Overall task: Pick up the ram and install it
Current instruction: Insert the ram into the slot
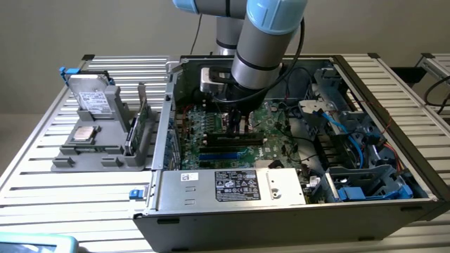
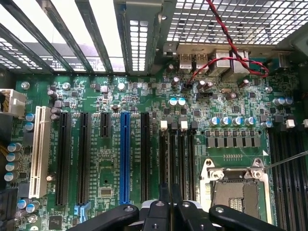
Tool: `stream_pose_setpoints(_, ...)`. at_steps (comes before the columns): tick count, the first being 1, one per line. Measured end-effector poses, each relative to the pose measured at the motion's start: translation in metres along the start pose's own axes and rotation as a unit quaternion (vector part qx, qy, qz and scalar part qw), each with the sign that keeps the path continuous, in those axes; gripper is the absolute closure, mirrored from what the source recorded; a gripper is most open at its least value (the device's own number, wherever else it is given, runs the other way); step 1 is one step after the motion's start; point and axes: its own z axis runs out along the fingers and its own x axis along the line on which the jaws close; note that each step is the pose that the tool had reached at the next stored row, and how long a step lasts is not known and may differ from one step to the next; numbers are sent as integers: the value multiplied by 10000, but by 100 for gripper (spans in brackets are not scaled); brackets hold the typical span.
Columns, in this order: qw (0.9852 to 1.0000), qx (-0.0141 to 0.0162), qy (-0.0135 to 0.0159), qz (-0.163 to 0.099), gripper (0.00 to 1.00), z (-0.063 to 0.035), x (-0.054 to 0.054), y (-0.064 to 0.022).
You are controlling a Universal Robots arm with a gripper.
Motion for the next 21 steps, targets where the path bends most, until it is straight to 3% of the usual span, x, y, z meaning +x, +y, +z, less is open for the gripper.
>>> stream_pose_setpoints(11,10000,-8,1,1,87,13,6,10)
stream_pose_setpoints(21,10000,-35,0,1,87,15,7,0)
